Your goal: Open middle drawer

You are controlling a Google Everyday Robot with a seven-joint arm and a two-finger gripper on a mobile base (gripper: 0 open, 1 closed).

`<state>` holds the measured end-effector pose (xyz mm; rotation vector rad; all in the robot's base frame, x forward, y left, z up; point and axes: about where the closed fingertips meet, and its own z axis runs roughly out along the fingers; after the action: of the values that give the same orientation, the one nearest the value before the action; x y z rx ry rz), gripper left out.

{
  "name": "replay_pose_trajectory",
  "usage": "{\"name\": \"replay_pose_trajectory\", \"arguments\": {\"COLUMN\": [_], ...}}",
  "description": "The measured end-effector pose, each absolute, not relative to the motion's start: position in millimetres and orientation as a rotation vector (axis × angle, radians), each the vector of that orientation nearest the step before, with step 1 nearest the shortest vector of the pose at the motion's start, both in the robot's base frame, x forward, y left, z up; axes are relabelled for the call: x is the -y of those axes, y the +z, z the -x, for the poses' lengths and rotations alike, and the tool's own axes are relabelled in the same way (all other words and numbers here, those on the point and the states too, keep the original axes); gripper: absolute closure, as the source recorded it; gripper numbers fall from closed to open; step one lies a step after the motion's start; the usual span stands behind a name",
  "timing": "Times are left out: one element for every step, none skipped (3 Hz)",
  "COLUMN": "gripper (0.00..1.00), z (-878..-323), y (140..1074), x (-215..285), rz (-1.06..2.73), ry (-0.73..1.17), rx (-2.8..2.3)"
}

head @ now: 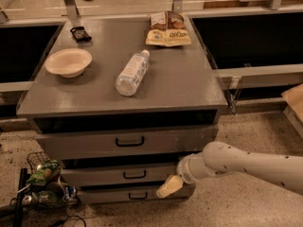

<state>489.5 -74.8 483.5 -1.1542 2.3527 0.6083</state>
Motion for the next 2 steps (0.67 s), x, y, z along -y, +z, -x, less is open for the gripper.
{"name": "replay_pose_trajectory", "arguments": {"gripper": [0.00, 0.00], "z": [-504.1, -506.7], "y": [481.7, 480.4], "x": [70.0, 68.2], "rz": [1.130, 1.134], "ry": [0.599, 0.612], "rx": [-2.331, -2.331]}}
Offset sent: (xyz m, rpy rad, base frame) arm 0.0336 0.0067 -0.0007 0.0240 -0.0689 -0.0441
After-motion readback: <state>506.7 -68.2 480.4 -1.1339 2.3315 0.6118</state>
